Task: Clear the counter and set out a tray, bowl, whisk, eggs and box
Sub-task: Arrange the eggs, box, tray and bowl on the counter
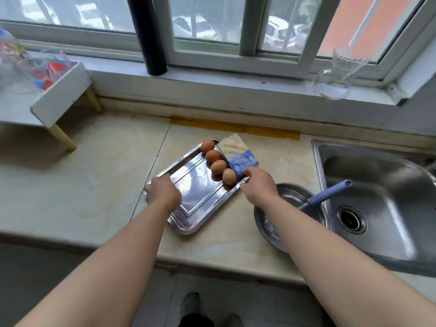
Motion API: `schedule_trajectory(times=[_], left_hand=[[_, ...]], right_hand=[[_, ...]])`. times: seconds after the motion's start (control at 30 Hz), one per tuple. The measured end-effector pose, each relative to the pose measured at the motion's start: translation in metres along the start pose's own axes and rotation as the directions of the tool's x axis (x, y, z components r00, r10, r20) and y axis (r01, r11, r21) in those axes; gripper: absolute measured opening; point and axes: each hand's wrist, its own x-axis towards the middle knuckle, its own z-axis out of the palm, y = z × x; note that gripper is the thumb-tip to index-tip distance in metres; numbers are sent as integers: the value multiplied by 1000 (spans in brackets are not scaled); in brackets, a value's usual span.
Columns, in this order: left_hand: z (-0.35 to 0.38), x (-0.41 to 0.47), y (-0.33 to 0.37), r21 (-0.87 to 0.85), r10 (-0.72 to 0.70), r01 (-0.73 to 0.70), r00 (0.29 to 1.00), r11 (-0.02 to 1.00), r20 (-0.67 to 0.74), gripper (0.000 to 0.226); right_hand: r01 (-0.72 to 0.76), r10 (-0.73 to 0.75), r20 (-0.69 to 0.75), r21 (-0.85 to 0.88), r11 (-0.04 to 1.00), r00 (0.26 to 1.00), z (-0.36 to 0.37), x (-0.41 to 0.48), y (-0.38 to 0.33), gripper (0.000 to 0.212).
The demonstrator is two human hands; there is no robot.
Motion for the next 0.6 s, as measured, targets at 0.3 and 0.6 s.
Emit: schedule_trajectory(times=[0.3,0.6], left_hand=[[-3,34,-22,-106,13,-9,999,994,40,35],[-8,43,-13,-76,140,-131,981,988,133,41]], right_hand=[[-69,69,-7,-22,997,998,45,25,-24,26],[-201,192,-91,-103,974,977,67,38,-36,35]])
